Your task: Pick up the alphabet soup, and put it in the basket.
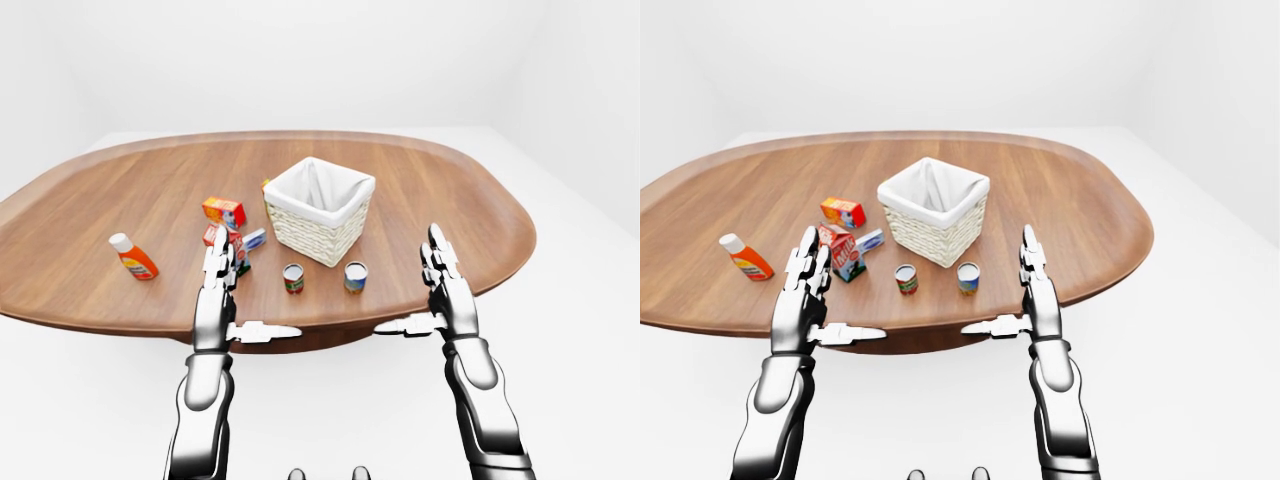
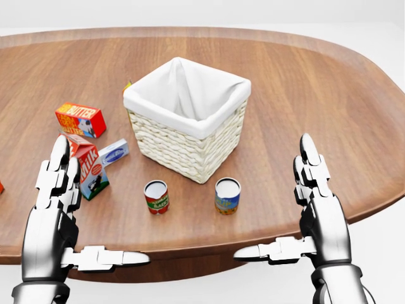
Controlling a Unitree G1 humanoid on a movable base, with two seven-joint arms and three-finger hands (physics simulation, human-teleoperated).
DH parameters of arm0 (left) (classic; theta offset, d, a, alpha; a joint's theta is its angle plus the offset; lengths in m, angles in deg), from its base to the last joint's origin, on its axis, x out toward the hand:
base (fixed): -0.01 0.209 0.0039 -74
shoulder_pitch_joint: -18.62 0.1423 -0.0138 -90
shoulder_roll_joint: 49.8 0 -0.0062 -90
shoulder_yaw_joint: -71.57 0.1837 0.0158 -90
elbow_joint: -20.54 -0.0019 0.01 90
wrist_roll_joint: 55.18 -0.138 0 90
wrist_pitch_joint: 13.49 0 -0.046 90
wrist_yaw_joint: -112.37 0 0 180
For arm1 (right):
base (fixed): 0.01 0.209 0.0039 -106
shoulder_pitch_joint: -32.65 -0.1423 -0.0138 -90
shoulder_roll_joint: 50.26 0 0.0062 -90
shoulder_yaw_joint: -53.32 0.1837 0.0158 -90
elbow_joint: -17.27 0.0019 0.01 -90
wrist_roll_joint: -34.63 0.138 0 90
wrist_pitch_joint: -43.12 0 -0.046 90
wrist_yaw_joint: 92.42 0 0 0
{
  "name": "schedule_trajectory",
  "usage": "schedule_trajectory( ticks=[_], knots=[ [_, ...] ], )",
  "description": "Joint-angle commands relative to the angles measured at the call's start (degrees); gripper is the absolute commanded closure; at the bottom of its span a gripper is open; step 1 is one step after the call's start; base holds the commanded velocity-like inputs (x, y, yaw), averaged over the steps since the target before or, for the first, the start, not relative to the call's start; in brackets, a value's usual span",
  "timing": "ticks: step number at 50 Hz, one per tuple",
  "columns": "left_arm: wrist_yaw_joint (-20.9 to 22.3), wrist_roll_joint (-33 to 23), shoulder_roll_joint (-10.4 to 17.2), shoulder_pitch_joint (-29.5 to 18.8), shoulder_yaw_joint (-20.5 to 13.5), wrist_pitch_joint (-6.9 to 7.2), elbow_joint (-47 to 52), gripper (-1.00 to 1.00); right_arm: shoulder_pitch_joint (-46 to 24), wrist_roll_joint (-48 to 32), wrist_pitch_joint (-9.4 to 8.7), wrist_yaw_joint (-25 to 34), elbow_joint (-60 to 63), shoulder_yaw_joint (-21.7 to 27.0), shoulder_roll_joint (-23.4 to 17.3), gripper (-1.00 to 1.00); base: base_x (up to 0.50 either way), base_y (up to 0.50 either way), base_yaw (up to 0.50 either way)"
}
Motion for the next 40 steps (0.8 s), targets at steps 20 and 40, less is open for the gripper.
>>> schedule_trajectory(
  ticks=[20, 40],
  knots=[
    [0.1, -0.2, 0.0, 0.2, 0.1, -0.27, -0.1, -1.0, 0.1, -0.4, 0.42, 0.0, -0.4, -0.2, 0.0, -1.0, 0.29, 0.0, 0.0],
    [0.1, -0.4, 0.0, 0.1, 0.2, -0.72, -0.6, -1.0, -0.2, -0.5, 0.31, 0.0, -0.9, 0.0, -0.1, -1.0, 0.29, 0.0, 0.0]
  ],
)
